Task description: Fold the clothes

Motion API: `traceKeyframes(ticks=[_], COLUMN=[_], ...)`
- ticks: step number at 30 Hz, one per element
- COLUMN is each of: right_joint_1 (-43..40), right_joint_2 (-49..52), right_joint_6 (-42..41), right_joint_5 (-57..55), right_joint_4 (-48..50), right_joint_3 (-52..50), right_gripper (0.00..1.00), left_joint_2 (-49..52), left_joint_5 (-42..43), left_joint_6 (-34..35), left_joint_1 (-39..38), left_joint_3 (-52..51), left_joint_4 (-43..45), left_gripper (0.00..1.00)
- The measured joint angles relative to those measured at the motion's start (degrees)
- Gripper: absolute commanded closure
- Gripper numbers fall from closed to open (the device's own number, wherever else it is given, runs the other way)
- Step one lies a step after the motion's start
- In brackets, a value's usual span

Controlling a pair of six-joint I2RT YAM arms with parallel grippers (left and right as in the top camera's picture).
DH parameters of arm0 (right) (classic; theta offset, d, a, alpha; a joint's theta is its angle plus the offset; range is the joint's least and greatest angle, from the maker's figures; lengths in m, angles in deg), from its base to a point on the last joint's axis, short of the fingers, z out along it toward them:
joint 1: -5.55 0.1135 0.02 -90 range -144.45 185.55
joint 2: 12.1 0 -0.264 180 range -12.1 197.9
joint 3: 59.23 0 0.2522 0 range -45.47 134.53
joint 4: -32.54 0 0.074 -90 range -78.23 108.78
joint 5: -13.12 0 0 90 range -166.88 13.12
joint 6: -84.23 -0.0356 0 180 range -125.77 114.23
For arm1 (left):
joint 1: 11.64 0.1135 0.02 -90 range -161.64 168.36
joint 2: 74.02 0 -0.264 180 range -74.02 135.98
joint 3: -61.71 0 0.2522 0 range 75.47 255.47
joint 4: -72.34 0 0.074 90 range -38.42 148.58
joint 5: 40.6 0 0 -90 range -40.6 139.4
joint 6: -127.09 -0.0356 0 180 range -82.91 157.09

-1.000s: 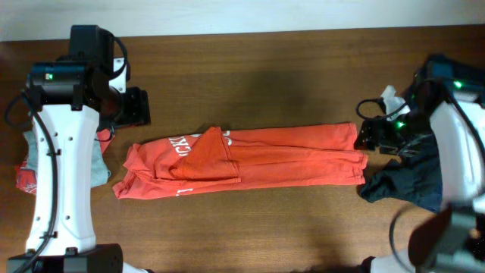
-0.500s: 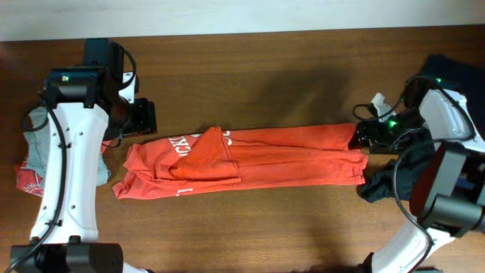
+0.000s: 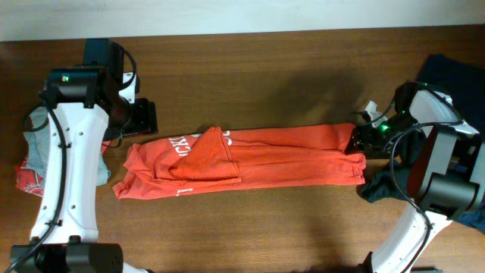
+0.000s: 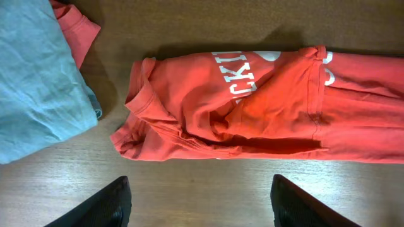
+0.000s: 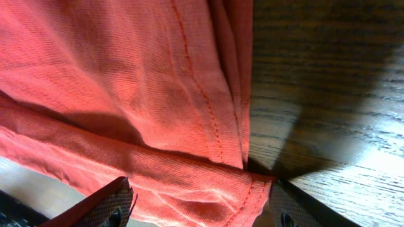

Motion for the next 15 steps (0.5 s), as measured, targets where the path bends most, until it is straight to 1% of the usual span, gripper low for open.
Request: traceKeyframes(ticks=[5,7,9,11,13,15], right_joint_1=[1.05,2.36,3.76,4.96,5.73,6.03], right_joint_2=[-0.02,-0.26,-0.74,-0.85,-0.87,-0.87], right_joint_6=[-0.28,-0.33,-0.50,-0.92,-1.33,-1.57], right_joint_5=[0.02,0.02,0.00,0.02,0.09,0.11], right_joint_4=[0.59,1.03,1.84,2.34,2.73,3.13], right_joint_3=[-0.63,-1.20,-1.97,-2.40,-2.67,-3.02], right_gripper=[0.26,0.30,0.36,0.46,0.53,0.66], left_joint_2=[0.00,0.00,0.00,0.00,0.00,0.00], left_joint_5=[0.00,0.00,0.00,0.00,-0.02,0.00], left_joint_6=[0.00,0.00,0.00,0.00,0.00,0.00], left_joint_1=[0.00,0.00,0.00,0.00,0.00,0.00], left_joint_3=[0.00,0.00,0.00,0.00,0.00,0.00], left_joint_4=[0.02,0.00,0.00,-0.02,-0.11,-0.20], left_gripper=[0.29,0.29,0.29,0.29,0.29,0.29])
